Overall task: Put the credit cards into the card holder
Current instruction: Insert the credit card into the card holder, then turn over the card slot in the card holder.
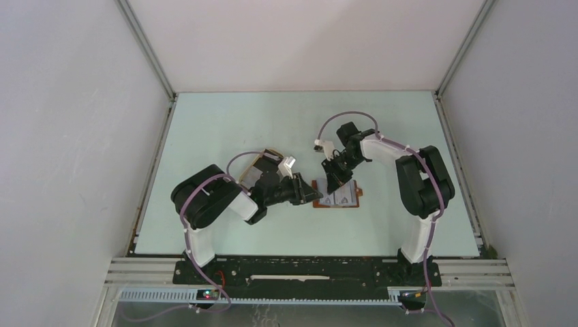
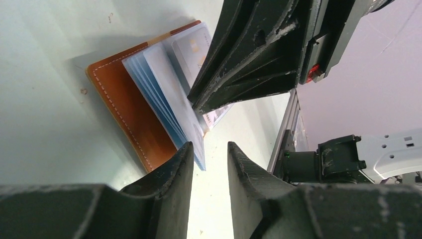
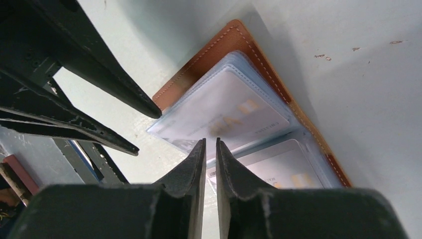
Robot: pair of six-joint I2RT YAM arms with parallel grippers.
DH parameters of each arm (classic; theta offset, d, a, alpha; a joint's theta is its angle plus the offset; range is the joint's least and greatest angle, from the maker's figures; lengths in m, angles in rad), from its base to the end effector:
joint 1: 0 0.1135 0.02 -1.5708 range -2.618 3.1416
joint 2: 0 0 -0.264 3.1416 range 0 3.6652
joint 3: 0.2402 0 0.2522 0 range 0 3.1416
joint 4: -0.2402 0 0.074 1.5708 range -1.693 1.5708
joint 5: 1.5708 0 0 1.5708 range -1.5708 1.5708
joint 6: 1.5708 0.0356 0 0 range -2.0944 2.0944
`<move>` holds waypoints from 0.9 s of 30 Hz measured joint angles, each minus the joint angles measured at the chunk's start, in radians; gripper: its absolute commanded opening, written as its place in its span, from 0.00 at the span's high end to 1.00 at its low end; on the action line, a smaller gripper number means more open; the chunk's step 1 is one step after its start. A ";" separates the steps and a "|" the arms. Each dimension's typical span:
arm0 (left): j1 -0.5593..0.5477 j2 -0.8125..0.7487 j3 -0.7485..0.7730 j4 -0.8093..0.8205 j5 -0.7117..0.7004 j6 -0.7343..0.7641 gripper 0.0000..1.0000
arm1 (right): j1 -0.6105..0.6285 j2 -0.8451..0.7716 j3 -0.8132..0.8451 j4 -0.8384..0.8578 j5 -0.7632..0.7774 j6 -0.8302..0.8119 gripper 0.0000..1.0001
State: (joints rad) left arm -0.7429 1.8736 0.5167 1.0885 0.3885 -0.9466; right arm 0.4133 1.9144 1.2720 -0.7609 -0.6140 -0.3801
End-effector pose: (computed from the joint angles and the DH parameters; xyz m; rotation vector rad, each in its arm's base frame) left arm 0.2210 -0.2213 0.1105 0.0994 2.1134 -1.4658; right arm 0.3198 0.1626 0.1617 -1.1711 2.5994 0.9074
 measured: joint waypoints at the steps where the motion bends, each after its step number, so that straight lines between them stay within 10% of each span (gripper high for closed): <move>1: 0.000 0.000 0.003 0.002 0.002 -0.002 0.64 | -0.002 -0.005 0.000 -0.002 -0.004 0.000 0.78; 27: -0.003 0.041 0.095 0.017 0.034 -0.040 0.62 | -0.121 -0.076 0.010 -0.025 -0.187 0.050 0.46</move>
State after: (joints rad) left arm -0.7464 1.9148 0.6113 1.1053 0.4221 -0.9871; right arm 0.2920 1.8381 1.2819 -0.7856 -0.8013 -0.3298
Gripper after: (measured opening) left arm 0.383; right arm 0.522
